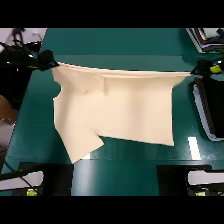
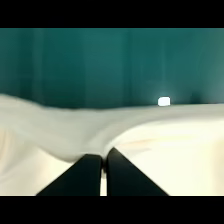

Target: Fold the shirts.

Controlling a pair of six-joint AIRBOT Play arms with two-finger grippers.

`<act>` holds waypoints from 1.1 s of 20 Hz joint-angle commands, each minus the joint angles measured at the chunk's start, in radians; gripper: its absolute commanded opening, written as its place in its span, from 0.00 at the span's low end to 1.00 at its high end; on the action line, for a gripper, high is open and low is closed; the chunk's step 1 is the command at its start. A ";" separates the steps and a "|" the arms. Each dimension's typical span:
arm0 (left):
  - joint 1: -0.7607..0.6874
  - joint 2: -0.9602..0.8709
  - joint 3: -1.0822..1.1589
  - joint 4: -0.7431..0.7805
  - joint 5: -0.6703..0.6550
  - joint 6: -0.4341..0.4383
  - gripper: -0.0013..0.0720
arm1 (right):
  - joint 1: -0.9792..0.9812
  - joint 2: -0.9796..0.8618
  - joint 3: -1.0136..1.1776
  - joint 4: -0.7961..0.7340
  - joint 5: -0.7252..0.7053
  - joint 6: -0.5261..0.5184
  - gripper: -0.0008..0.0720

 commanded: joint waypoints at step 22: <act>0.001 -0.158 -0.149 0.202 -0.020 0.162 0.05 | 0.146 -0.010 -0.394 0.007 -0.178 0.041 0.03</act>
